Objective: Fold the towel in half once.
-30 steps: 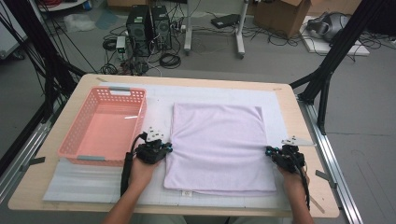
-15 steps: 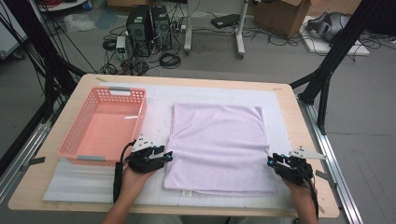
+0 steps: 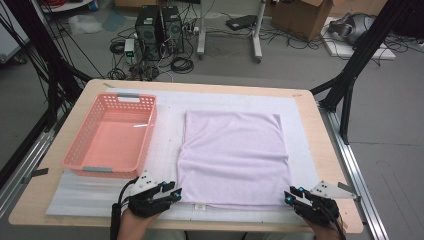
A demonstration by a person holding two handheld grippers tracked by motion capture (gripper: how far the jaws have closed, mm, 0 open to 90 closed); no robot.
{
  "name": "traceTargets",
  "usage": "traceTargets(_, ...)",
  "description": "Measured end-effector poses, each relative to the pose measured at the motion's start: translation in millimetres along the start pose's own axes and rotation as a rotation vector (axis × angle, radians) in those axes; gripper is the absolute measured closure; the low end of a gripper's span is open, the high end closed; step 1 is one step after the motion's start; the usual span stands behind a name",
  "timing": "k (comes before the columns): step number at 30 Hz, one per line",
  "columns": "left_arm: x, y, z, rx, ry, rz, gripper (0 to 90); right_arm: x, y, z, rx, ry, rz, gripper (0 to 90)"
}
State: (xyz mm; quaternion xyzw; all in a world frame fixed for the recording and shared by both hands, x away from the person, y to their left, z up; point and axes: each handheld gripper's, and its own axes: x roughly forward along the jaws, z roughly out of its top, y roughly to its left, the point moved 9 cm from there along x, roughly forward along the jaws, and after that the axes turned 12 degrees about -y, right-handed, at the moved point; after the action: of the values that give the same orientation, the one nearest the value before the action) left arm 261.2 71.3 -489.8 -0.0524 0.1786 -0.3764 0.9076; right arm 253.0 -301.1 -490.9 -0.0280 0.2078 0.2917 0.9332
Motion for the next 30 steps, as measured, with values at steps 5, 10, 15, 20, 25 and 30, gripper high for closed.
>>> traceTargets(5, 0.9, -11.3, -10.1, 0.038, 0.037, 0.007, 59.8, -8.7, 18.7, -5.9, -0.016, 0.008, 0.058, 66.8)
traceTargets(10, 5.4, -10.9, -19.9, 0.079, 0.058, 0.070, 74.4, -1.4, 19.8, -20.0, -0.066, 0.068, 0.013, 78.2)
traceTargets(15, 0.3, -15.1, -19.5, 0.090, 0.055, 0.067, 84.1, -4.4, 17.0, -19.7, -0.073, 0.073, 0.011, 87.0)
traceTargets(20, -10.7, -17.3, -17.8, 0.056, 0.050, 0.037, 84.0, -13.1, 21.9, -18.8, -0.055, 0.079, 0.064, 87.2)
traceTargets(25, -15.7, -21.7, -25.1, 0.056, 0.089, 0.020, 83.3, -20.3, 25.1, -20.4, -0.043, 0.104, 0.083, 87.0)
traceTargets(30, -19.2, -15.0, -13.0, 0.015, 0.035, 0.061, 61.7, -23.2, 18.9, -19.0, -0.002, 0.085, 0.061, 68.0)
